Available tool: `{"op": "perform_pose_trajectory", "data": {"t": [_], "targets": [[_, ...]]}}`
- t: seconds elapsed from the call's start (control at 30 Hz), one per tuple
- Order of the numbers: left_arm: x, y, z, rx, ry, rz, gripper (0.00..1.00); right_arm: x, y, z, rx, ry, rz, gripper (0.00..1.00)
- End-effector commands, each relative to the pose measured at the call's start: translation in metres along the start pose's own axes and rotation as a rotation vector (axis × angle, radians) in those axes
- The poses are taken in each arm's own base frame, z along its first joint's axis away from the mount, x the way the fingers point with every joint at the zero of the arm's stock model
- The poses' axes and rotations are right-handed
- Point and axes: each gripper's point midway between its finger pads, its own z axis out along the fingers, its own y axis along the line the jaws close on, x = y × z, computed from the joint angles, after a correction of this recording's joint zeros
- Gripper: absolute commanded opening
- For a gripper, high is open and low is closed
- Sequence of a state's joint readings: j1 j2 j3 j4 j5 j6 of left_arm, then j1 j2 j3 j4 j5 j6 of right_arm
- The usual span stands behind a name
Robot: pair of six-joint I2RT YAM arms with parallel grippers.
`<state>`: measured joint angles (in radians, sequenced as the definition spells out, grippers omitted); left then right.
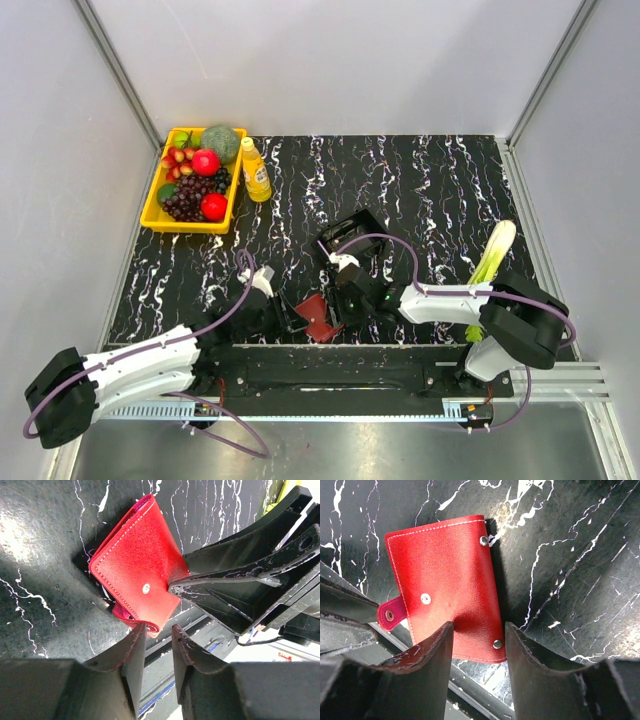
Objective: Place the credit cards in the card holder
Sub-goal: Close the card holder at the center of the board.
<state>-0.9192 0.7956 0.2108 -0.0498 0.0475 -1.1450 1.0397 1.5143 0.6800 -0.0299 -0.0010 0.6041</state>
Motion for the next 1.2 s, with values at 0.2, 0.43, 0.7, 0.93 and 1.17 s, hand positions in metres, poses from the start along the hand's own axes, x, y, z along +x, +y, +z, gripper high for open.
{"op": "perform_pose_trajectory", "data": {"t": [0.2, 0.43, 0.7, 0.93, 1.17], "targets": [[-0.002, -0.019, -0.005, 0.017, 0.026, 0.030, 0.40, 0.005, 0.002, 0.003, -0.017, 0.024, 0.018, 0.51], [-0.002, -0.013, 0.000, -0.031, 0.039, 0.049, 0.32, 0.005, 0.006, 0.004, -0.029, 0.030, 0.017, 0.49], [-0.004, -0.011, -0.001, -0.053, 0.033, 0.069, 0.10, 0.005, 0.006, 0.003, -0.030, 0.029, 0.018, 0.49], [-0.008, -0.016, 0.001, -0.034, 0.019, 0.093, 0.00, 0.004, 0.013, 0.005, -0.076, 0.020, 0.057, 0.45], [-0.028, -0.024, 0.007, -0.053, -0.051, 0.168, 0.00, 0.015, 0.025, 0.010, -0.111, 0.028, 0.142, 0.32]]}}
